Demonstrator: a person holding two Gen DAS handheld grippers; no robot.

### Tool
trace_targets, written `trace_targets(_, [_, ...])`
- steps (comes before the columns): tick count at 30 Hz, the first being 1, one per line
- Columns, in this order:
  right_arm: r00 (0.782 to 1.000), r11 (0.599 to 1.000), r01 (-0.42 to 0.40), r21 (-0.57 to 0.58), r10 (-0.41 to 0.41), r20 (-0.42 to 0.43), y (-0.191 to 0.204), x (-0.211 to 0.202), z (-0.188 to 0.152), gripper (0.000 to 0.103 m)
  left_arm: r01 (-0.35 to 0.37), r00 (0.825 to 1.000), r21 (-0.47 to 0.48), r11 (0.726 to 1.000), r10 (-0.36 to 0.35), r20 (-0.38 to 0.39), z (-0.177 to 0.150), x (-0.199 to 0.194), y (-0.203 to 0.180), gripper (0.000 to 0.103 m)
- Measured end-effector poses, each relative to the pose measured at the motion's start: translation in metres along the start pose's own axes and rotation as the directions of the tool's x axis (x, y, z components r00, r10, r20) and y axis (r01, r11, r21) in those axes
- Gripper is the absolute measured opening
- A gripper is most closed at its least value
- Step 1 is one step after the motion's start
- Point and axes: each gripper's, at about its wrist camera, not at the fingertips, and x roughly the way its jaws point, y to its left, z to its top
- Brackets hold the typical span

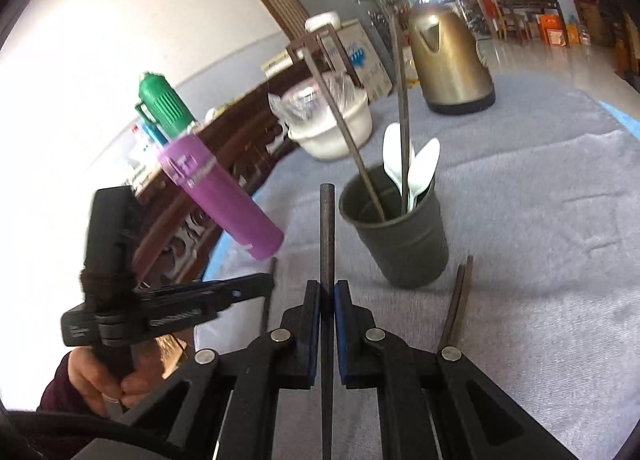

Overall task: Organize utensils
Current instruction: 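Lift both held chopsticks upright and carry them over the cup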

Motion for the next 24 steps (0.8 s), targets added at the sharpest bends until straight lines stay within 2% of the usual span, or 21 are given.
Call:
trace_targets(5, [0.997, 1.000, -0.009, -0.007, 0.009, 0.071, 0.003, -0.020, 0.006, 0.008, 0.002, 0.996, 0.029, 1.000, -0.005, 0.093, 0.014, -0.030, -0.013, 0.005])
trace_targets(10, [0.987, 1.000, -0.020, -0.003, 0.020, 0.158, 0.005, -0.044, 0.016, 0.008, 0.003, 0.983, 0.074, 0.997, -0.016, 0.183, 0.020, -0.060, -0.032, 0.005])
trace_targets(21, [0.940, 1.000, -0.017, -0.012, 0.020, 0.341, 0.013, -0.088, 0.049, 0.008, 0.003, 0.943, 0.163, 0.987, -0.057, 0.329, 0.045, -0.109, -0.066, 0.005])
trace_targets(24, [0.921, 1.000, -0.009, -0.026, 0.019, 0.389, 0.017, -0.098, 0.060, 0.008, -0.004, 0.930, 0.182, 0.983, -0.063, 0.361, 0.055, -0.118, -0.072, 0.005])
